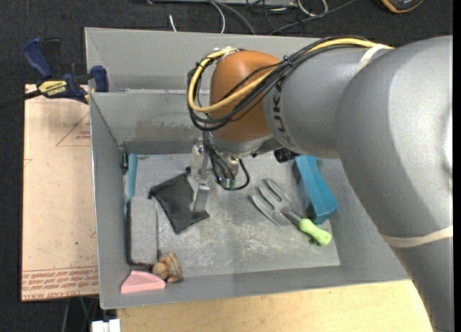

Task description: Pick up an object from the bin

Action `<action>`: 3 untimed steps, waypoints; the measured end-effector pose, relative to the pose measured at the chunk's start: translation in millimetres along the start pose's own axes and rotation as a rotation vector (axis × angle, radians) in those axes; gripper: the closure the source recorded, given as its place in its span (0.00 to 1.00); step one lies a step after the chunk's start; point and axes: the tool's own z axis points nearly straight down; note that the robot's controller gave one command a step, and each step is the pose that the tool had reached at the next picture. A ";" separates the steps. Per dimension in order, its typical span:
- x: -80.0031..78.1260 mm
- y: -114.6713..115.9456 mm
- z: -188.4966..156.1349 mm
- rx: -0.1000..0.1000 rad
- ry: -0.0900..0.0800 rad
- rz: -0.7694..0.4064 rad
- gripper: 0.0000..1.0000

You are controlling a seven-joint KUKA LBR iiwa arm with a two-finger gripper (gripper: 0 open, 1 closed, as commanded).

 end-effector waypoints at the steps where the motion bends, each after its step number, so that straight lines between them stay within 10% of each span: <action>1: -10.3 2.1 4.2 -0.002 -0.003 -0.154 0.00; 3: -25.5 -12.0 25.4 -0.005 -0.010 -0.200 0.00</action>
Offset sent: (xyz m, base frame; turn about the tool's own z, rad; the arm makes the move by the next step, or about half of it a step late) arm 0.0112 -0.0195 -0.0295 -0.1512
